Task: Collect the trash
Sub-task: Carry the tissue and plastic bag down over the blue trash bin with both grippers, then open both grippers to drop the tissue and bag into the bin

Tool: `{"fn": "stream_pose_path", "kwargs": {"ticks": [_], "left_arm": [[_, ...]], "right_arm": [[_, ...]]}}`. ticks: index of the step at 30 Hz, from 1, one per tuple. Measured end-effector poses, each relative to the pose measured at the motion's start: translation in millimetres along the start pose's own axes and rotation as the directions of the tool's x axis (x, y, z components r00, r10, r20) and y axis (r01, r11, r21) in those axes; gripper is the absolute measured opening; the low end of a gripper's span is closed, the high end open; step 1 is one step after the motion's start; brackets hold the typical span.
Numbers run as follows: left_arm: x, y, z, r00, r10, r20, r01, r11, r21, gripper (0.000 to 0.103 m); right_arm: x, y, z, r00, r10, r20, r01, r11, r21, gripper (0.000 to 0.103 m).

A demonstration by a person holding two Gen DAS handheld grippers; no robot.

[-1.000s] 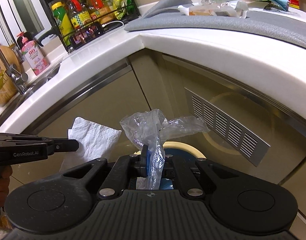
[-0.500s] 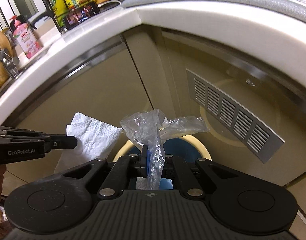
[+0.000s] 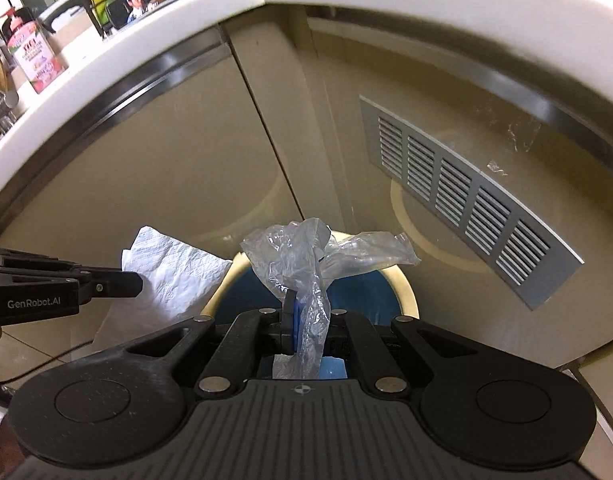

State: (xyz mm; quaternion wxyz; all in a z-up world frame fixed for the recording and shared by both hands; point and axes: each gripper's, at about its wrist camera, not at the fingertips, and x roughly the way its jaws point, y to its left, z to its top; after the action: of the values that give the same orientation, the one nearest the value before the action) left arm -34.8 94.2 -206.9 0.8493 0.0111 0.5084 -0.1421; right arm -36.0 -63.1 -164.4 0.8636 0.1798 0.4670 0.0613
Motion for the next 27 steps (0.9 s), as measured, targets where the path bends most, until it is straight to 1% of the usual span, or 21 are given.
{"fn": "stream_pose_path", "kwargs": {"ticks": [8, 14, 21, 27], "left_arm": [[34.9, 0.5, -1.4, 0.997, 0.0, -0.082, 0.0, 1.0, 0.003, 0.0], [62.8, -1.6, -1.1, 0.99, 0.009, -0.139, -0.008, 1.0, 0.008, 0.0], [79.5, 4.4, -1.4, 0.984, 0.021, -0.175, -0.02, 1.0, 0.008, 0.0], [99.1, 1.4, 1.7, 0.978, 0.033, -0.205, -0.03, 0.999, 0.02, 0.0]], "right_arm": [[27.1, 1.9, -1.7, 0.998, 0.003, -0.058, -0.004, 1.0, -0.018, 0.004], [57.1, 0.7, -0.2, 0.993, -0.007, -0.116, 0.005, 1.0, -0.02, 0.004], [80.9, -4.0, -2.5, 0.984, -0.034, -0.173, 0.032, 0.999, -0.013, 0.005], [96.9, -9.3, -5.1, 0.975, -0.041, -0.218, 0.043, 0.999, 0.006, 0.005]]}}
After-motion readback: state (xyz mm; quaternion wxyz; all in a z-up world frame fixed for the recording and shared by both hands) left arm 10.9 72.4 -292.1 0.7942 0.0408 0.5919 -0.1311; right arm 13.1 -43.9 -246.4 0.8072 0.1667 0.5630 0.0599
